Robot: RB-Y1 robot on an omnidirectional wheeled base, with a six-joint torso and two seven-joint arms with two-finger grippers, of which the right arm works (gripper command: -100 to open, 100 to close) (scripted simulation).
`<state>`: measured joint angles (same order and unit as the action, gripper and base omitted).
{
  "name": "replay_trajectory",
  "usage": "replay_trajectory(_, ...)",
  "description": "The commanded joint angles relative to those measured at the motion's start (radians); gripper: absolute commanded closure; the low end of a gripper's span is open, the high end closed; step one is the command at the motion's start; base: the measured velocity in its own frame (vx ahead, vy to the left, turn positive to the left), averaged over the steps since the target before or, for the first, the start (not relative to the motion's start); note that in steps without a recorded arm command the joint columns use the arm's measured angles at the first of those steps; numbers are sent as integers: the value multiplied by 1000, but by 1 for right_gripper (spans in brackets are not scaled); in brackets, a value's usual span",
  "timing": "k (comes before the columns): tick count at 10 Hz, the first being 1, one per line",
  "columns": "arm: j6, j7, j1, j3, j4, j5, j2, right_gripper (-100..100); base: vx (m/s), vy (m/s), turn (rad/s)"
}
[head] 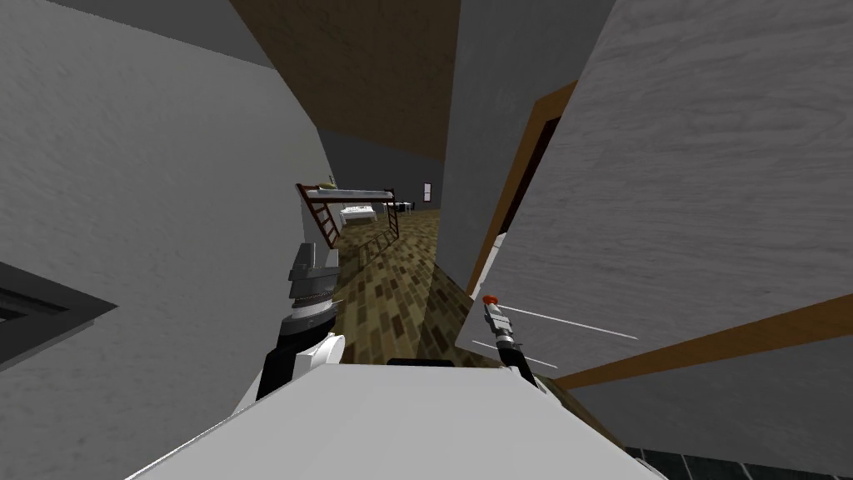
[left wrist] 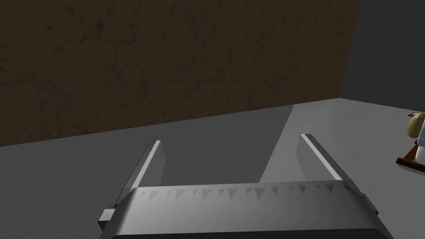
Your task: Pull the door open
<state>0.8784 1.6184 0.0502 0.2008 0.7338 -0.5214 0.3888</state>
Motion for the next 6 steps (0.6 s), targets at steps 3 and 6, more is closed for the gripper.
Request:
replay_trajectory(3,29,48,23,48,10,24,32,100,-183,-39,85)
replay_trajectory(6,46,76,38,77,19,39,53,100,-174,-26,59)
